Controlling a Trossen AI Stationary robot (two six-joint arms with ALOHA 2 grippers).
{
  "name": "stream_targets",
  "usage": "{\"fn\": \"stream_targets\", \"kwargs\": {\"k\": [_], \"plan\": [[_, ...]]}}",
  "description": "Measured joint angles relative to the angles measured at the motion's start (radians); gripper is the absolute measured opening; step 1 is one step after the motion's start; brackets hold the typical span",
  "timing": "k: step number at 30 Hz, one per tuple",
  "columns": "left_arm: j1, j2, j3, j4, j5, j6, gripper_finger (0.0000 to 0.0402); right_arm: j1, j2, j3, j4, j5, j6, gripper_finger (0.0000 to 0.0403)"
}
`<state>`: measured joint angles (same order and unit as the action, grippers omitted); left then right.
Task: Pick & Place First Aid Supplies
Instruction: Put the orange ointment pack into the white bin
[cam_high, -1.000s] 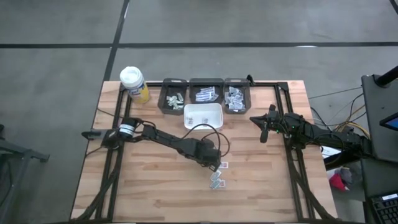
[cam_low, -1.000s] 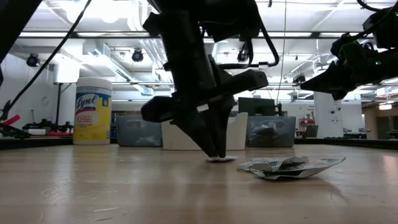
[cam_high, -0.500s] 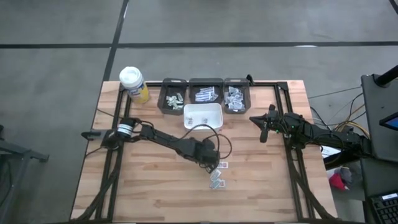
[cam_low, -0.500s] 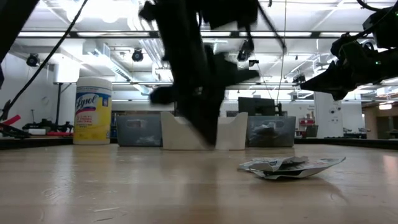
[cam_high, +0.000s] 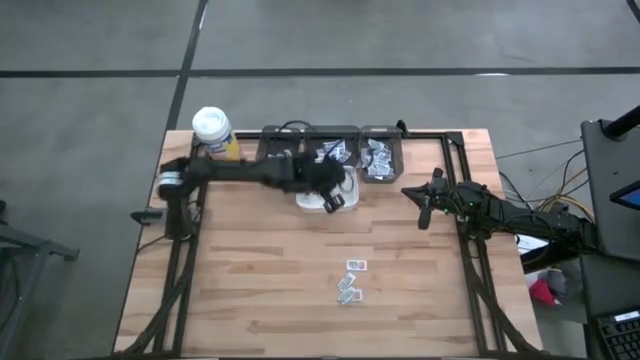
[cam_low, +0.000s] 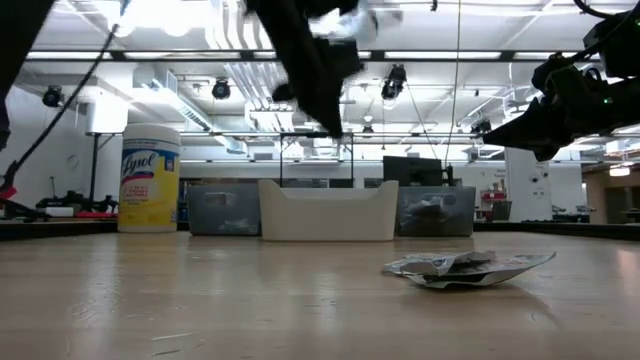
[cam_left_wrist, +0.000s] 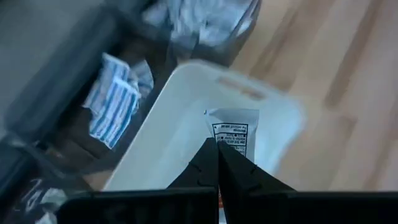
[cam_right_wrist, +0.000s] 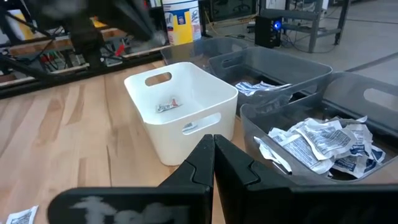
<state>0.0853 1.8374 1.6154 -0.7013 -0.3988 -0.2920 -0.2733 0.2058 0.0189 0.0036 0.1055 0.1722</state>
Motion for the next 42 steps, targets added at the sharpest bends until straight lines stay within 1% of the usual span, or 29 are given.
{"fn": "stream_targets", "kwargs": {"k": [2, 5, 7, 10, 12, 16, 19, 23, 25, 28, 31, 33, 35, 37, 39, 42], "plan": [[0.063, 0.029, -0.002, -0.002, 0.100, 0.071, 0.0000, 0.000, 0.000, 0.000, 0.001, 0.000, 0.000, 0.0008], [0.127, 0.072, -0.006, -0.009, 0.238, 0.150, 0.0000, 0.000, 0.000, 0.000, 0.000, 0.000, 0.003, 0.0008], [0.145, 0.096, -0.001, -0.010, 0.290, 0.195, 0.0000, 0.000, 0.000, 0.000, 0.000, 0.000, 0.003, 0.0008], [0.148, 0.148, -0.002, -0.015, 0.304, 0.243, 0.0000, 0.000, 0.000, 0.000, 0.000, 0.000, 0.003, 0.0008], [0.147, 0.178, -0.004, -0.012, 0.309, 0.246, 0.0000, 0.000, 0.000, 0.000, 0.000, 0.001, 0.000, 0.0008], [0.150, 0.194, -0.001, -0.006, 0.310, 0.239, 0.0003, 0.000, 0.000, 0.000, 0.001, 0.003, 0.000, 0.0008], [0.153, 0.203, -0.001, -0.012, 0.320, 0.242, 0.0019, 0.000, 0.000, 0.000, 0.001, 0.003, 0.000, 0.0008], [0.162, 0.192, 0.000, -0.007, 0.326, 0.240, 0.0056, 0.000, 0.000, 0.000, 0.001, 0.003, 0.000, 0.0008], [0.167, 0.190, 0.005, -0.011, 0.327, 0.206, 0.0074, 0.000, 0.000, 0.000, 0.001, 0.003, 0.000, 0.0008], [0.169, 0.178, 0.024, -0.057, 0.344, 0.084, 0.0094, 0.000, 0.000, 0.000, 0.001, 0.003, 0.007, 0.0008], [0.138, 0.143, 0.045, -0.049, 0.451, -0.009, 0.0100, 0.000, 0.000, 0.000, 0.000, 0.002, 0.008, 0.0008], [0.082, 0.131, 0.054, -0.023, 0.491, -0.044, 0.0099, 0.000, -0.001, 0.000, 0.001, 0.002, 0.008, 0.0008], [0.012, 0.134, 0.062, -0.014, 0.491, -0.051, 0.0099, 0.000, -0.001, 0.000, 0.001, 0.002, 0.005, 0.0008], [-0.065, 0.138, 0.064, 0.015, 0.463, -0.051, 0.0099, 0.000, -0.001, 0.000, 0.001, 0.002, 0.004, 0.0008], [-0.141, 0.140, 0.067, 0.057, 0.389, -0.048, 0.0099, 0.000, -0.001, 0.000, 0.000, 0.002, 0.003, 0.0008], [-0.242, 0.148, 0.067, 0.071, 0.228, -0.046, 0.0099, 0.000, -0.001, 0.000, 0.001, 0.001, 0.000, 0.0008]]}}
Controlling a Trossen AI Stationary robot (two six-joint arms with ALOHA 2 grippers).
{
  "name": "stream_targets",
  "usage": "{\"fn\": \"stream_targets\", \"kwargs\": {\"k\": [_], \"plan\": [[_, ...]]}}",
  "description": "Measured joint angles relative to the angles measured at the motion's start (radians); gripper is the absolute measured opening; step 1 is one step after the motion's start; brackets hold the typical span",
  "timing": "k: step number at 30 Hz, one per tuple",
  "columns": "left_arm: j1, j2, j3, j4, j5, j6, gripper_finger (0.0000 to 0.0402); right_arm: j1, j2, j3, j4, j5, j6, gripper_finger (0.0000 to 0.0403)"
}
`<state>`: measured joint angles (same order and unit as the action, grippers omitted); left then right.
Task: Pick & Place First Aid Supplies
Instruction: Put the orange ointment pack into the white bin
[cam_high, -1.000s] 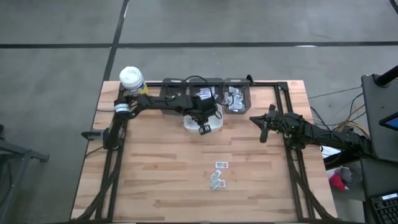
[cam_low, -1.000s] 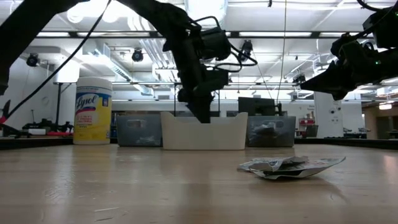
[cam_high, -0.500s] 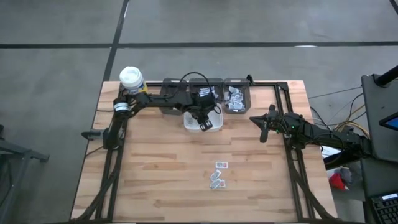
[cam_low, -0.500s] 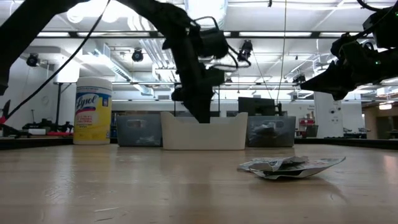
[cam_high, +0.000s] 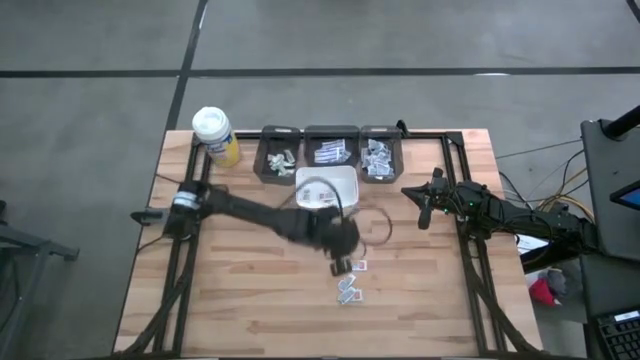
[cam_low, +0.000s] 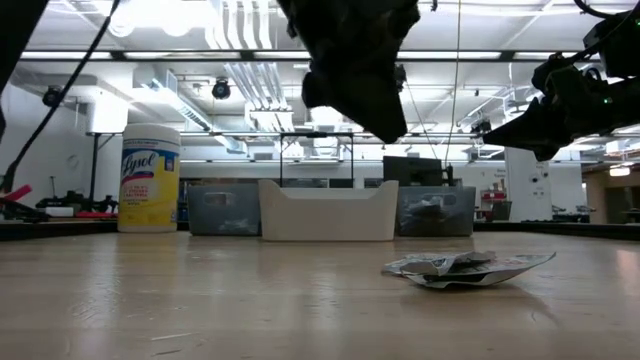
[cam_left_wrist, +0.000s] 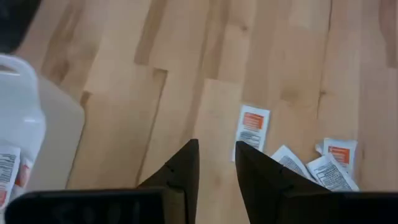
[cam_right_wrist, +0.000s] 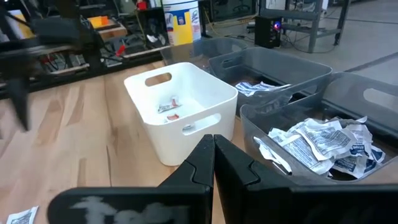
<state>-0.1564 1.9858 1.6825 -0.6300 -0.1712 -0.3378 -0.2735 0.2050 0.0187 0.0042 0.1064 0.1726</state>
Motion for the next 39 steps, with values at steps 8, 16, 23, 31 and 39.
{"fn": "stream_targets", "kwargs": {"k": [8, 16, 23, 31, 39], "plan": [[-0.107, 0.053, 0.003, 0.037, -0.082, -0.311, 0.0091, -0.001, 0.002, 0.000, 0.000, 0.000, 0.000, 0.0008], [-0.131, 0.156, 0.071, 0.028, -0.015, -0.515, 0.0080, 0.000, 0.000, 0.000, 0.000, -0.001, 0.003, 0.0008], [-0.135, 0.229, 0.139, -0.033, 0.014, -0.595, 0.0080, 0.000, 0.000, 0.000, 0.000, -0.001, 0.003, 0.0008], [-0.139, 0.265, 0.136, -0.033, 0.059, -0.654, 0.0080, 0.000, 0.000, 0.000, -0.001, -0.001, 0.000, 0.0008], [-0.138, 0.324, 0.138, -0.037, 0.056, -0.691, 0.0078, 0.000, 0.002, 0.000, 0.000, -0.001, 0.002, 0.0008]]}}
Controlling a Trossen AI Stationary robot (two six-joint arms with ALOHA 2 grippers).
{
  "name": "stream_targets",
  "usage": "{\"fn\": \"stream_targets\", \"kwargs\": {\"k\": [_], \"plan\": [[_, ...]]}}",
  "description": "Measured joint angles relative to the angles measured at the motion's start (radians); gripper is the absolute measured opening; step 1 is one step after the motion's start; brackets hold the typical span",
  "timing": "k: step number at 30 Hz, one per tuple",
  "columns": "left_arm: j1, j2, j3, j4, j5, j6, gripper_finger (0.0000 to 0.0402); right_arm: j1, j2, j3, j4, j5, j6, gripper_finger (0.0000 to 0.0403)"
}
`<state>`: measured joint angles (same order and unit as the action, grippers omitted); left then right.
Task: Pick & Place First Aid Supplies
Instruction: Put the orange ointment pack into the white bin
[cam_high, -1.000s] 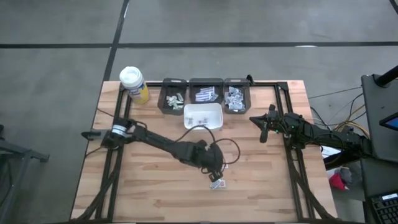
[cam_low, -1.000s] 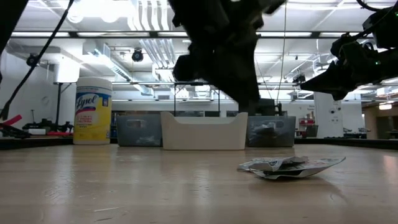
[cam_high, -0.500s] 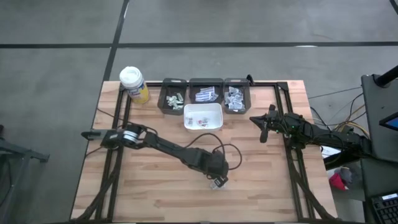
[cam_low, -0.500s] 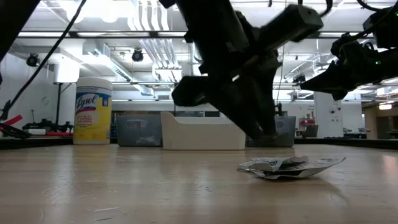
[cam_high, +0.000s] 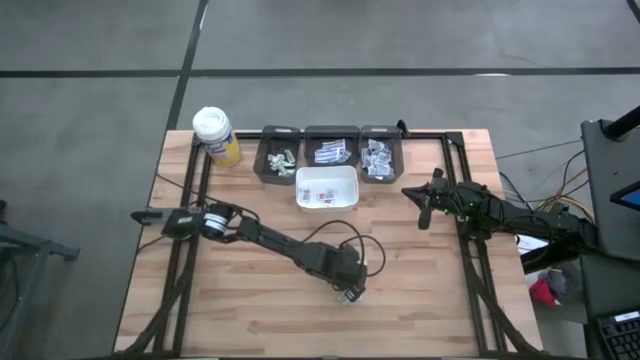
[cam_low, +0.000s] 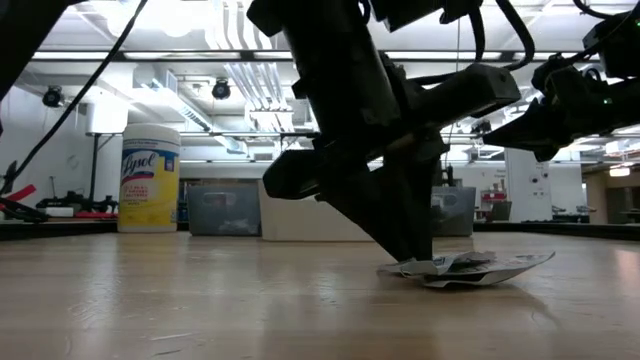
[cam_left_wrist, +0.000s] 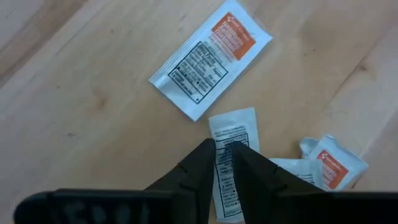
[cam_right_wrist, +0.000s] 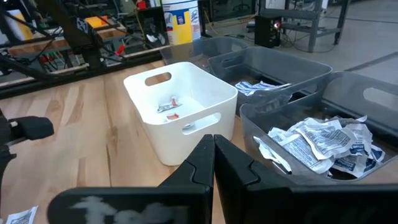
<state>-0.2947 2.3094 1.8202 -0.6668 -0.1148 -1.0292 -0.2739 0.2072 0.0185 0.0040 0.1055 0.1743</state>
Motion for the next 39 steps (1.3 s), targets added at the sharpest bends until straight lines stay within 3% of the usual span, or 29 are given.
{"fn": "stream_targets", "kwargs": {"k": [4, 8, 14, 16, 21, 25, 28, 32, 39], "plan": [[0.000, 0.033, 0.003, -0.044, -0.006, -0.022, 0.0061, 0.000, -0.001, 0.000, 0.000, 0.000, 0.001, 0.0008], [0.005, 0.040, -0.001, -0.133, -0.006, -0.009, 0.0020, 0.000, -0.001, 0.000, -0.001, 0.000, 0.001, 0.0008], [0.015, -0.036, -0.003, -0.145, -0.009, 0.076, 0.0002, 0.000, -0.002, 0.000, 0.000, -0.001, 0.001, 0.0008], [0.016, -0.077, -0.013, -0.193, -0.078, 0.123, 0.0000, 0.000, 0.000, 0.000, 0.000, -0.001, 0.001, 0.0008], [0.057, -0.234, -0.008, -0.330, -0.367, 0.198, 0.0000, 0.000, -0.001, 0.000, 0.000, -0.001, -0.002, 0.0008], [0.170, -0.290, -0.013, -0.347, -0.405, 0.417, 0.0000, 0.000, 0.002, 0.000, 0.001, -0.001, -0.002, 0.0008], [0.293, -0.291, -0.016, -0.336, -0.348, 0.585, 0.0000, 0.001, 0.005, 0.000, -0.001, -0.001, -0.002, 0.0008], [0.452, -0.260, -0.011, -0.319, -0.155, 0.764, 0.0000, 0.001, 0.005, 0.000, -0.001, -0.001, 0.004, 0.0008], [0.551, -0.218, -0.035, -0.304, -0.012, 0.848, 0.0006, 0.000, 0.005, 0.000, 0.000, -0.001, 0.007, 0.0008]]}}
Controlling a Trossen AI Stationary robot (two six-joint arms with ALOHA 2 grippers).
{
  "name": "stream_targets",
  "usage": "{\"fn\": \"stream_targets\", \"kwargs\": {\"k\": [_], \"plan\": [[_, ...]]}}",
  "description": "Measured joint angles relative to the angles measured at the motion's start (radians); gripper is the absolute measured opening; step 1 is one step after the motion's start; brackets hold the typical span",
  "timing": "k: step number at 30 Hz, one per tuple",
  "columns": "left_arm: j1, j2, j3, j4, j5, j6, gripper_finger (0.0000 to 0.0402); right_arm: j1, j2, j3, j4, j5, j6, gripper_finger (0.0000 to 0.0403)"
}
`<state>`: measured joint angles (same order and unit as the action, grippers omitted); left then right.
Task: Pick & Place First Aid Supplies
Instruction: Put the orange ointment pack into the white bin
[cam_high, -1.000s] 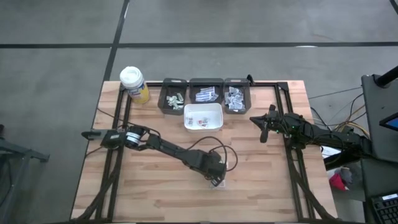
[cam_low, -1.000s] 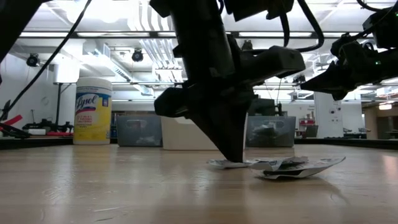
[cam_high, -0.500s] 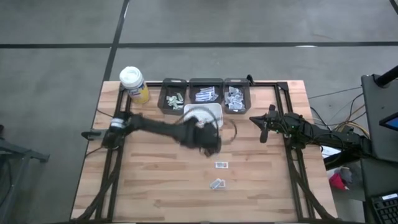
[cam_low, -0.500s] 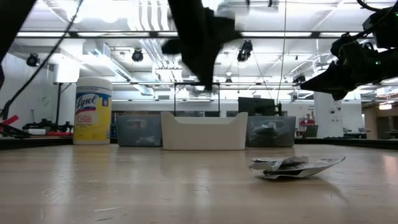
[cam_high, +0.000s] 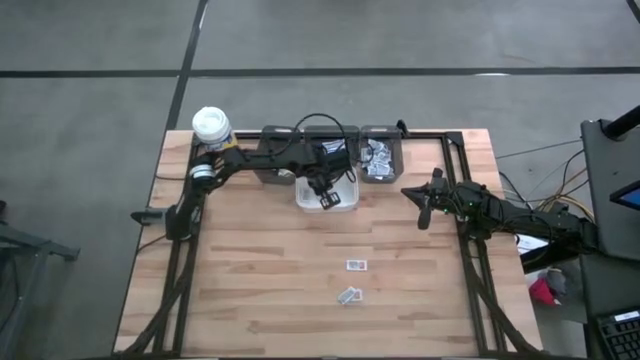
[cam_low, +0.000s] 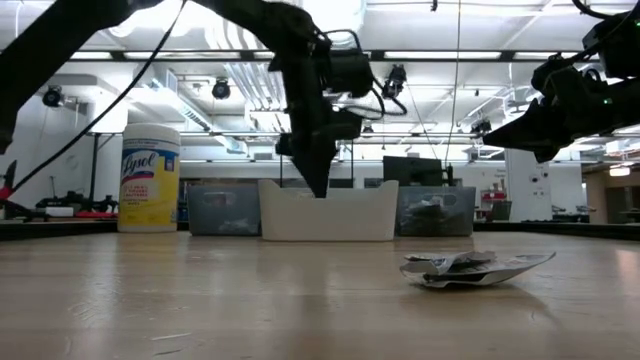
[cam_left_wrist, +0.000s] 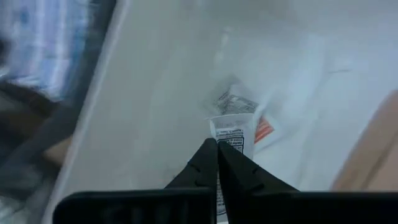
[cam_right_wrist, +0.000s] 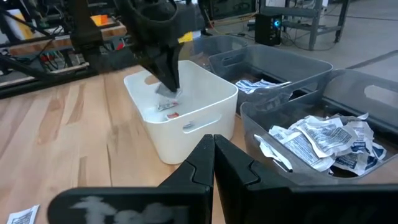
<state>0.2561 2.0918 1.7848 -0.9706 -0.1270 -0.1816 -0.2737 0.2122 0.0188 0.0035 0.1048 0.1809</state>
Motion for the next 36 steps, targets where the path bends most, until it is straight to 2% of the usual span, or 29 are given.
{"fn": "stream_targets", "kwargs": {"k": [2, 7, 9, 11, 13, 16, 18, 23, 25, 30, 36], "plan": [[0.006, 0.002, -0.017, 0.025, 0.040, 0.022, 0.0018, 0.000, 0.000, 0.000, 0.000, 0.000, -0.002, 0.0008], [0.007, 0.002, -0.021, 0.053, 0.042, 0.023, 0.0059, 0.000, 0.000, 0.000, 0.000, 0.001, -0.026, 0.0008], [0.008, 0.000, -0.015, 0.046, 0.045, -0.016, 0.0074, 0.000, 0.000, 0.000, 0.000, 0.001, -0.030, 0.0008], [0.001, -0.003, -0.006, 0.026, 0.092, -0.063, 0.0083, 0.000, 0.000, 0.000, 0.000, 0.001, -0.029, 0.0008], [-0.028, -0.016, 0.011, 0.046, 0.149, -0.099, 0.0086, 0.000, 0.000, 0.000, 0.000, 0.001, -0.027, 0.0008], [-0.142, -0.042, 0.033, 0.123, 0.178, -0.100, 0.0086, 0.000, 0.000, 0.000, 0.000, 0.003, -0.027, 0.0008], [-0.238, -0.041, 0.036, 0.173, 0.141, -0.068, 0.0084, 0.000, 0.000, 0.000, 0.000, 0.003, -0.027, 0.0008], [-0.455, -0.006, 0.026, 0.228, -0.135, 0.090, 0.0080, 0.000, 0.000, 0.000, 0.000, 0.003, -0.026, 0.0008], [-0.499, 0.010, 0.029, 0.257, -0.175, 0.109, 0.0080, 0.000, -0.001, 0.000, 0.001, 0.002, -0.026, 0.0008], [-0.499, 0.079, 0.031, 0.333, -0.105, -0.001, 0.0079, 0.000, 0.001, 0.000, 0.000, 0.000, -0.021, 0.0008], [-0.469, 0.154, 0.076, 0.335, 0.011, -0.028, 0.0078, 0.000, 0.000, 0.000, 0.000, 0.000, 0.008, 0.0008]]}}
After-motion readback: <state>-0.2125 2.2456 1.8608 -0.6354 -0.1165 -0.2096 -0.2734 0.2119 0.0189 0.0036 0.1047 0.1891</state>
